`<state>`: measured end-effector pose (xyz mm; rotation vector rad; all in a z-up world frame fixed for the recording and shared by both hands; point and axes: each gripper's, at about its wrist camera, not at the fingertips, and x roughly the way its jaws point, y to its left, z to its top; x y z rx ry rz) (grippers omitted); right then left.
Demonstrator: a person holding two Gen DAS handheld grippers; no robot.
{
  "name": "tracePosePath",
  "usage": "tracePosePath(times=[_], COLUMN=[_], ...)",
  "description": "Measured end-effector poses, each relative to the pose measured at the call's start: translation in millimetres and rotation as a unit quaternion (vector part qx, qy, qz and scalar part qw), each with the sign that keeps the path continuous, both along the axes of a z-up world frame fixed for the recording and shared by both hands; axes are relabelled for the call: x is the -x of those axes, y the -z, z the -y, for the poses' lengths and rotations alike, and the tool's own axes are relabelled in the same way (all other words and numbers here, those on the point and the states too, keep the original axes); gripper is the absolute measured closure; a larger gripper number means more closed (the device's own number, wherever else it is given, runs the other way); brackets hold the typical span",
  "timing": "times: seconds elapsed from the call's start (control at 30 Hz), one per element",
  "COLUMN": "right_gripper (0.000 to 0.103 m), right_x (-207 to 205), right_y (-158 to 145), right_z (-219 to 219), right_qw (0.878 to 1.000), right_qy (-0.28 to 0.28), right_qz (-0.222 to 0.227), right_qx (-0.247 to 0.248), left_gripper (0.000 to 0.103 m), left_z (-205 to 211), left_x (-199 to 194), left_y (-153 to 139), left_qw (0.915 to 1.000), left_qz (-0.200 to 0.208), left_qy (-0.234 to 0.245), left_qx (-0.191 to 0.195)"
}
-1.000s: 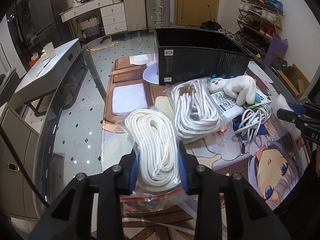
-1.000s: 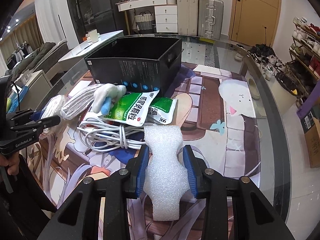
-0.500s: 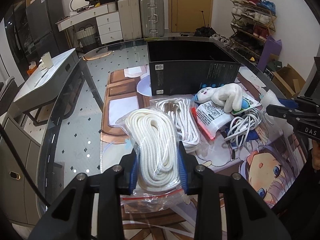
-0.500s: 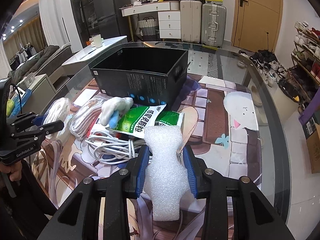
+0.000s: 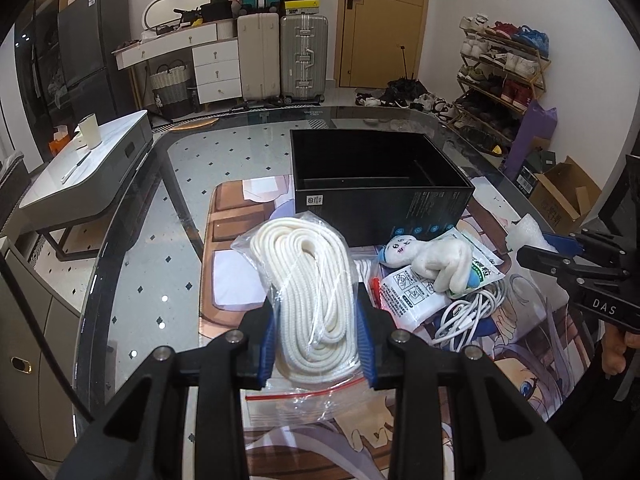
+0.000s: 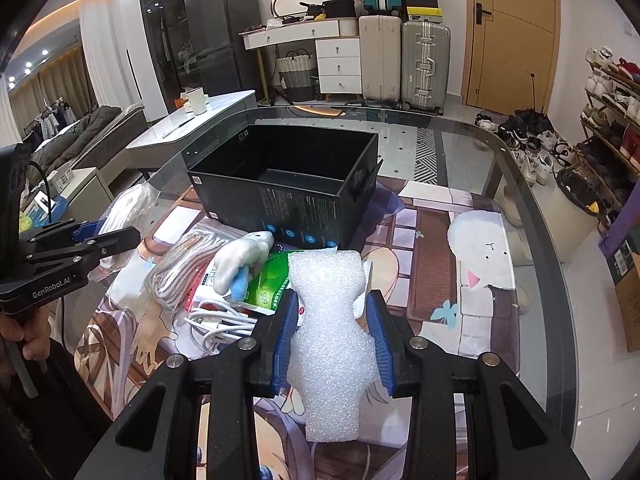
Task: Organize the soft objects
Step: 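Carry the rope bag with left tool while right tool carries foam toward the black box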
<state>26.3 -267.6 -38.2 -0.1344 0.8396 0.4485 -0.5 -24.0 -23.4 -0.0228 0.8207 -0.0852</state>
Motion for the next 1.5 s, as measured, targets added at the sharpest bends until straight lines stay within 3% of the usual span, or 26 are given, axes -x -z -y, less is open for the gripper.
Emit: tracePosePath(times=[0.83,1.5], right_gripper=[0.067,0.067], right_x=[-40.8,-73.9], right_y=[-30.6,-37.8], right_z=[-13.4,-28.8], right_qw=[1.000,1.000], right_qy=[-0.012,-0.024], right_qz=[0.017,0.004], right_qx=[-0.007,-0.002], left_gripper=[0.072,0.072], left_z=[4.8,9.4], left_x=[-36.6,-67.0], left_y=[-13.1,-26.8], left_qw=[0.9998,0.9994], left_qz=[0.000,-0.004], left_qy=[0.016,0.031], left_qx=[0.008,0.011])
